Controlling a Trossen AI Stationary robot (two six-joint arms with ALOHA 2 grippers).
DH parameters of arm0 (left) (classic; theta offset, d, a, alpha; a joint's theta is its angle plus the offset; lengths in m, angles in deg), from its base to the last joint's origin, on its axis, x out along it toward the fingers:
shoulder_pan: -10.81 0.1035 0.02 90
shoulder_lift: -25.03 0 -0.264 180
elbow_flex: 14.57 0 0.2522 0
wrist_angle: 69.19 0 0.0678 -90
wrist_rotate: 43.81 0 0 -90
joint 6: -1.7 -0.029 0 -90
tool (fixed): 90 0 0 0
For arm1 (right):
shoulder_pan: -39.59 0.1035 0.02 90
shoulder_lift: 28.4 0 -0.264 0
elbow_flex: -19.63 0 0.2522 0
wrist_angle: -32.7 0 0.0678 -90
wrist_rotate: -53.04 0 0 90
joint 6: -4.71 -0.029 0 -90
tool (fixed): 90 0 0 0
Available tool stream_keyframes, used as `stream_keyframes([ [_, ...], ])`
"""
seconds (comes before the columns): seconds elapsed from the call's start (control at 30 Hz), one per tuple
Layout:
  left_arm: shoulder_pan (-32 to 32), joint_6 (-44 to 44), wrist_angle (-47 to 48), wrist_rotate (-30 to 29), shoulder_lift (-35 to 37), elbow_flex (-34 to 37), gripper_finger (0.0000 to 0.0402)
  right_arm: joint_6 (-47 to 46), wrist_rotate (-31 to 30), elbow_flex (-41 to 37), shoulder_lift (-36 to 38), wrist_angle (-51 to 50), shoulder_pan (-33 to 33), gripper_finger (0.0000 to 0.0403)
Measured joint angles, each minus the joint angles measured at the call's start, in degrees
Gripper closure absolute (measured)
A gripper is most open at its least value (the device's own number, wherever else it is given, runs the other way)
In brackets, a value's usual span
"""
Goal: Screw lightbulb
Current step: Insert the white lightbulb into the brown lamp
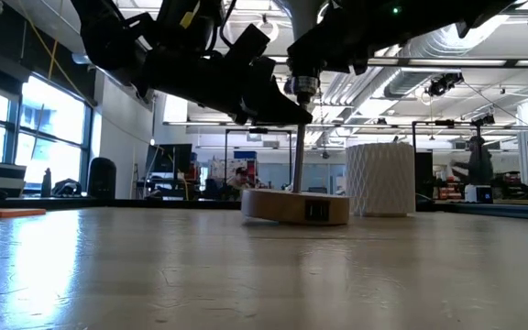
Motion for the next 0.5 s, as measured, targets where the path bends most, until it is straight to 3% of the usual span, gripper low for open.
stream_keyframes([
  [0.27, 0.1, 0.1, 0.4, 0.0, 0.0, 0.0, 0.0367, 0.0, 4.7, 0.0, 1.4, -2.1, -0.1, 0.0151],
  [0.5, 0.1, 0.3, 0.5, 0.0, 0.0, 0.1, 0.0367, 1.3, 5.3, 0.0, 2.7, -2.2, -0.1, 0.0151],
])
